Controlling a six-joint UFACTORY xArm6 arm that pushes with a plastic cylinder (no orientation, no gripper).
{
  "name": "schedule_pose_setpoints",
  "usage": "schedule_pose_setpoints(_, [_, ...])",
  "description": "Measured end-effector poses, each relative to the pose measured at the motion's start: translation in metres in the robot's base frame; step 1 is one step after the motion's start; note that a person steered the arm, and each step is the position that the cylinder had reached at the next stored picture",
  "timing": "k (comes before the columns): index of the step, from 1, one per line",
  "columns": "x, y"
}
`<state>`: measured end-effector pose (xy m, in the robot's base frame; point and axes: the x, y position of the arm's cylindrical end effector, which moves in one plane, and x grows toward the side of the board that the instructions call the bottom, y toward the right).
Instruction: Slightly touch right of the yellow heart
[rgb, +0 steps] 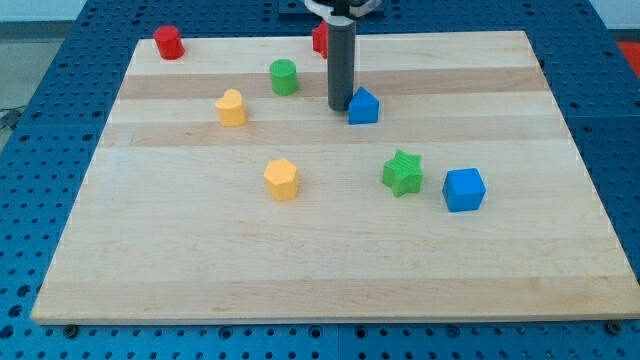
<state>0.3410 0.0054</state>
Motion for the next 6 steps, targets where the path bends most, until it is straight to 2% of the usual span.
schedule_pose_setpoints(2, [0.017,-0.018])
schedule_pose_setpoints(6, [-0.006,-0.096])
